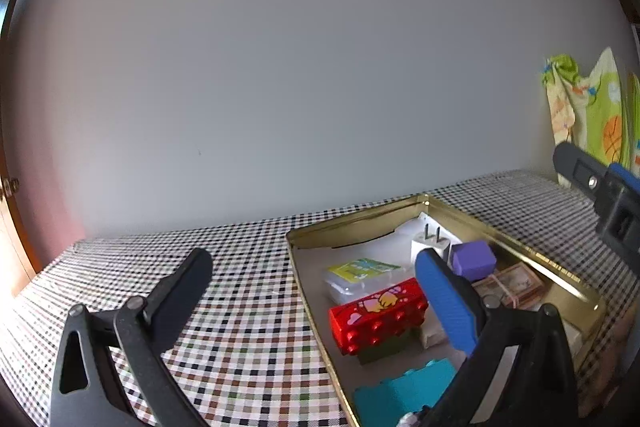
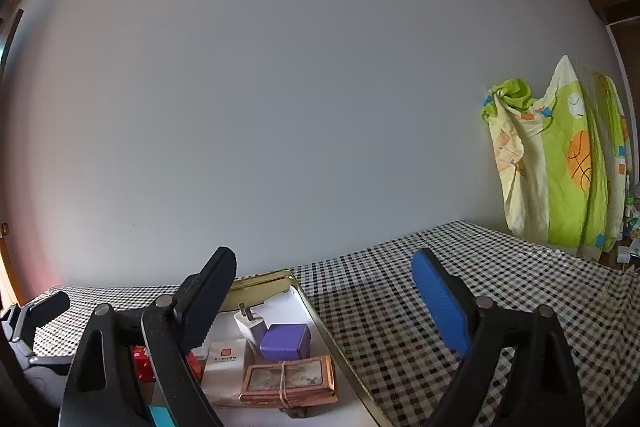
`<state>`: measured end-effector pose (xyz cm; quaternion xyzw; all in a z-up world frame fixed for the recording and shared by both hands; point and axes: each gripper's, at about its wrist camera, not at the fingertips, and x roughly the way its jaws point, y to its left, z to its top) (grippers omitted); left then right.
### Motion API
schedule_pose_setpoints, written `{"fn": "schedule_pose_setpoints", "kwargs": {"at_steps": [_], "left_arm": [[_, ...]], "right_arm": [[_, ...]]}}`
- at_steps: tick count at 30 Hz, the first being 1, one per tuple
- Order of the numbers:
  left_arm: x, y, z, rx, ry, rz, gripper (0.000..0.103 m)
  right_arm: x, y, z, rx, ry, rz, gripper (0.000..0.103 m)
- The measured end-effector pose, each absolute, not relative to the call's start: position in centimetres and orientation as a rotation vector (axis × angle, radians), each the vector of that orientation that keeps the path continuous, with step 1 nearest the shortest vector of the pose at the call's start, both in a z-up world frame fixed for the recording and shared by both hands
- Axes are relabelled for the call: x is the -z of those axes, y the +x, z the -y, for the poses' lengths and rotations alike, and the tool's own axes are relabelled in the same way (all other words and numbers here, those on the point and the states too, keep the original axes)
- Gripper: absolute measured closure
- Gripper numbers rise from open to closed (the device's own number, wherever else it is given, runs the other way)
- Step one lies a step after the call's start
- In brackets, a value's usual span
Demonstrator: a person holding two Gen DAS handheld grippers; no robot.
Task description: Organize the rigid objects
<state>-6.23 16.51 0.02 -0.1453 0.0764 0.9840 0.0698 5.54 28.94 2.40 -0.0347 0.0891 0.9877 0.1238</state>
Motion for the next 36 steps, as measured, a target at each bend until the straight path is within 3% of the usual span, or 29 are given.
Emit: {"fn": "schedule_pose_setpoints", "kwargs": {"at_steps": [10, 22, 32, 36], "left_arm": [[0.1, -6.5, -15.0, -2.931, -0.518, -0.115, 0.000], [0.1, -4.9, -13.8, -2.925, -0.469, -0.079, 0.000], [0.0, -4.8, -13.4, -2.926, -0.463, -0.057, 0.000], [-0.1, -4.5, -13.0, -2.926, -0.452, -0.032, 0.000]], "right_arm": [[-2.2, 6.8, -27.5, -2.878, -0.101, -0.254, 0.002], [-2.1, 8.7, -27.0, -2.857, -0.088, -0.343, 0.001], [-2.9, 10.1, -23.1, -2.848, 0.044, -0.098, 0.001], [-3.0, 10.5, -22.8, -2.834, 0.060, -0.086, 0.001]]}}
